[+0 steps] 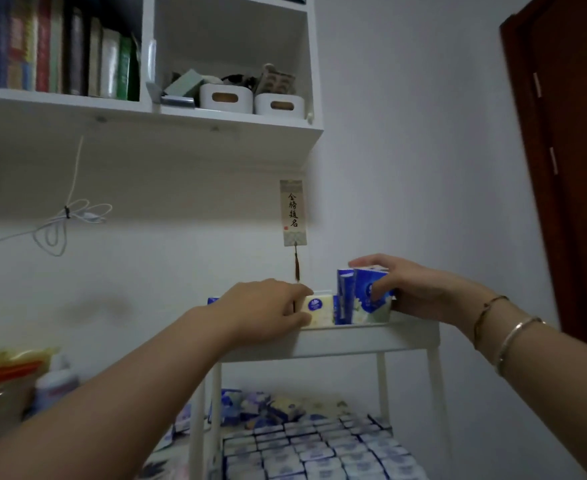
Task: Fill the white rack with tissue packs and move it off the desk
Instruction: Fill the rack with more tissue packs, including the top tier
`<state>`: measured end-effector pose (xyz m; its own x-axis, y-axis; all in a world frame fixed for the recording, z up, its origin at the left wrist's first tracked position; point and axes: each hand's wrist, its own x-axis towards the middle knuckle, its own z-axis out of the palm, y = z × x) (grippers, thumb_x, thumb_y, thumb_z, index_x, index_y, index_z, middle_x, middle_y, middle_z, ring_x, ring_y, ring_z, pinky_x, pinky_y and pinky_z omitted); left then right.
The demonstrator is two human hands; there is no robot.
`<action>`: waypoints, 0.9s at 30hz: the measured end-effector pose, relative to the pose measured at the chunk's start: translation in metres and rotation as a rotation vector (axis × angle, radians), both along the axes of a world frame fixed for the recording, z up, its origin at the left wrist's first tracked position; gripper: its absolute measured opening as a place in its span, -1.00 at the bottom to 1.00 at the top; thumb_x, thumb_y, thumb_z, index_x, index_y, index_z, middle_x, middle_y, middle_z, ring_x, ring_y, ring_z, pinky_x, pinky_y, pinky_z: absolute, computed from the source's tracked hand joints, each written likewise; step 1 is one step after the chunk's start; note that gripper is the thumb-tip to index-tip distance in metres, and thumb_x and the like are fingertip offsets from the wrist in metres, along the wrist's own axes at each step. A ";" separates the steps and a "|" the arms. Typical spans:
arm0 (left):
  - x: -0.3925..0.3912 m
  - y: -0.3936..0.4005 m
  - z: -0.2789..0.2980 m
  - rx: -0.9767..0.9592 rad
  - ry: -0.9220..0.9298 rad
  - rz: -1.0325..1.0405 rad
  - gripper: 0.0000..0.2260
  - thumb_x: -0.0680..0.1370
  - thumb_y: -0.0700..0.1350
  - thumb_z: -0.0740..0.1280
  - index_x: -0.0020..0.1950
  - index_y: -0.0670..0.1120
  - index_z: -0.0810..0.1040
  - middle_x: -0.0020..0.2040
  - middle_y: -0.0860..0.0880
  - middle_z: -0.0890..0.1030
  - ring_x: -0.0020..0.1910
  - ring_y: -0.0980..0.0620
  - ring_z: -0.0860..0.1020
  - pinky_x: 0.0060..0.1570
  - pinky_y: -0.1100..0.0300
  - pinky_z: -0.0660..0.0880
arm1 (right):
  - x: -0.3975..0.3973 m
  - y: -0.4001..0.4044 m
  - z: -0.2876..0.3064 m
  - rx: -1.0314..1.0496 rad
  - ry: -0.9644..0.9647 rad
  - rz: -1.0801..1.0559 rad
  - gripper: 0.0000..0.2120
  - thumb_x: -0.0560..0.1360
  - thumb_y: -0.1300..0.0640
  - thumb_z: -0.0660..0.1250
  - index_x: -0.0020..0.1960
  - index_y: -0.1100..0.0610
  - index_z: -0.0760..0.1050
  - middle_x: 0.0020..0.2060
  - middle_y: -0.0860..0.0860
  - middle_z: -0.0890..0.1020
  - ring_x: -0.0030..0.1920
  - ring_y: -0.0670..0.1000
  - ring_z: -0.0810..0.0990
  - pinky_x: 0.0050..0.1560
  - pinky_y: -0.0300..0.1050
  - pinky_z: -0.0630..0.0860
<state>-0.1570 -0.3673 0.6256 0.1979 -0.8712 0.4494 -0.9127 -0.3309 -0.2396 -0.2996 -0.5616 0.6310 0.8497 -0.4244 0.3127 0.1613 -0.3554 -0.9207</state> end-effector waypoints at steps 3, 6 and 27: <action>-0.001 -0.004 0.001 0.016 -0.002 0.015 -0.67 0.60 0.12 0.16 0.35 0.11 0.36 0.19 0.03 0.55 0.09 0.03 0.51 -0.02 0.08 0.49 | 0.011 0.005 -0.005 -0.079 0.108 0.041 -0.53 0.36 0.43 0.33 0.22 0.13 0.47 0.09 0.15 0.60 0.07 0.09 0.60 0.13 -0.01 0.54; -0.002 -0.004 0.000 0.007 -0.004 0.025 -0.65 0.60 0.12 0.17 0.36 0.10 0.36 0.19 0.04 0.55 0.08 0.05 0.51 -0.01 0.08 0.51 | 0.018 0.012 -0.007 -0.292 0.309 -0.059 -0.49 0.49 0.29 0.30 0.40 0.06 0.32 0.10 -0.02 0.54 0.06 -0.05 0.56 -0.01 -0.21 0.56; 0.047 0.090 0.003 -0.577 0.158 0.115 -0.81 0.59 0.08 0.17 0.11 0.15 0.54 0.06 0.15 0.60 0.00 0.14 0.57 -0.01 0.07 0.55 | 0.040 0.134 0.003 -0.732 -0.229 -0.108 -0.56 0.47 0.30 0.16 0.24 -0.07 0.48 0.34 -0.13 0.42 0.13 -0.19 0.43 -0.11 -0.42 0.30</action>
